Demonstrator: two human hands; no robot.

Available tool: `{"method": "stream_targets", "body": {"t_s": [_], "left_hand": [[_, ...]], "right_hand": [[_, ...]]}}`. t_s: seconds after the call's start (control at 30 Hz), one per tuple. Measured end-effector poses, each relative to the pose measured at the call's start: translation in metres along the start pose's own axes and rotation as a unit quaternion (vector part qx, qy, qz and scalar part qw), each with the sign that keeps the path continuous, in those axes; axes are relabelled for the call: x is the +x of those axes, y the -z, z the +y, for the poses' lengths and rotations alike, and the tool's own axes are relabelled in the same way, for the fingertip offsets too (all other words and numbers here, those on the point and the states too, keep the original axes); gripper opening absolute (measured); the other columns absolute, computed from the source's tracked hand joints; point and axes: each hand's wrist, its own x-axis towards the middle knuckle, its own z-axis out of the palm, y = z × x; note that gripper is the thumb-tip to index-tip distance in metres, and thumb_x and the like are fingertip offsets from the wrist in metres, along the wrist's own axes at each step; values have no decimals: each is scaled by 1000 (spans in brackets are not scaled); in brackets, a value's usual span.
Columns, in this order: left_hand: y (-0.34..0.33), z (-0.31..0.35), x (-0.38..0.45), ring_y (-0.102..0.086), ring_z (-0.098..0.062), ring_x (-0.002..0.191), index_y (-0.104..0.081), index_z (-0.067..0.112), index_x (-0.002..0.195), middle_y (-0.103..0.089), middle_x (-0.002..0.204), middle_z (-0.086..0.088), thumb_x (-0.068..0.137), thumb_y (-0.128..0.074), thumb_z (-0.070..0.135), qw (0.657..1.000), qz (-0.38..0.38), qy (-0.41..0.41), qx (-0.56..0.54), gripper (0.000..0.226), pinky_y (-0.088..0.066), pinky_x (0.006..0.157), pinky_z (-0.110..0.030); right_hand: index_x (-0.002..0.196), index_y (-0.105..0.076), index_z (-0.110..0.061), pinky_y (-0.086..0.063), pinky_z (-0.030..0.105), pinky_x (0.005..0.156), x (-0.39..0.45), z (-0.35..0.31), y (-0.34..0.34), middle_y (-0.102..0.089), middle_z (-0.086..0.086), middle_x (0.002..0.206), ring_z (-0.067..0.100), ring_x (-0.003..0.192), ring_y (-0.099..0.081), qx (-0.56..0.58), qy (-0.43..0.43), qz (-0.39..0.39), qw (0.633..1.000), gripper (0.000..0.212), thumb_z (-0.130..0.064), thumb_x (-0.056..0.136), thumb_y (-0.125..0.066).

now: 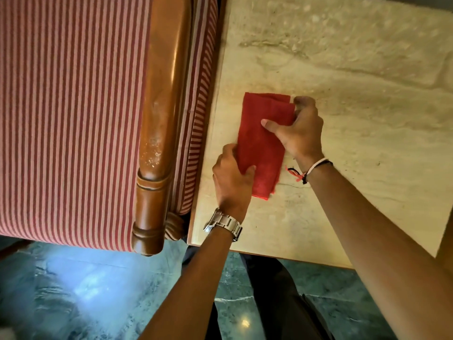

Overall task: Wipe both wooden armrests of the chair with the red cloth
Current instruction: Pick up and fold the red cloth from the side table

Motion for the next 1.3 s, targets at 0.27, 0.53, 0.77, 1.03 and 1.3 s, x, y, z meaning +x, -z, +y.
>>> {"method": "stream_targets", "body": {"t_s": [0.27, 0.53, 0.77, 1.03, 1.3], "left_hand": [[3, 3, 4, -69, -30, 104, -69, 7, 122, -75, 115, -11, 85, -74, 18, 999, -31, -13, 15, 39, -58, 95, -44], [5, -6, 4, -68, -27, 110, -55, 9, 130, -71, 123, -10, 95, -65, 16, 995, -94, -25, -22, 37, -57, 91, -35], [25, 6, -6, -68, -21, 109, -55, 11, 128, -69, 122, 0, 98, -64, 17, 986, -151, -13, -70, 32, -57, 83, -22], [122, 41, -84, -71, 3, 96, -66, 29, 115, -74, 102, 16, 89, -75, 30, 974, -108, -71, -186, 28, -61, 73, -15], [218, 16, -77, -79, -9, 83, -69, 44, 107, -78, 91, 8, 72, -83, 37, 964, -18, -76, -255, 38, -60, 62, -17]], "right_hand": [[101, -75, -5, -59, 28, 81, 2, -7, -2, -76, 12, 101, 26, 94, -72, -52, 39, -16, 998, 33, -22, 76, -88], [105, -65, -20, -55, 20, 79, -4, -9, 4, -71, -5, 96, 12, 89, -69, 56, 12, -47, 997, 27, -7, 84, -76], [104, -63, -16, -56, 13, 68, -19, -22, 24, -71, -7, 87, -6, 73, -70, 197, 8, -52, 979, 39, 16, 83, -70], [100, -72, -20, -61, 38, 96, -81, -104, 56, -77, -7, 94, 15, 97, -73, 286, 100, -72, 950, 33, 5, 80, -79], [107, -72, -6, -62, 24, 82, -116, -171, 9, -78, 3, 98, 7, 89, -75, 222, 182, -67, 956, 33, -4, 77, -86]]}}
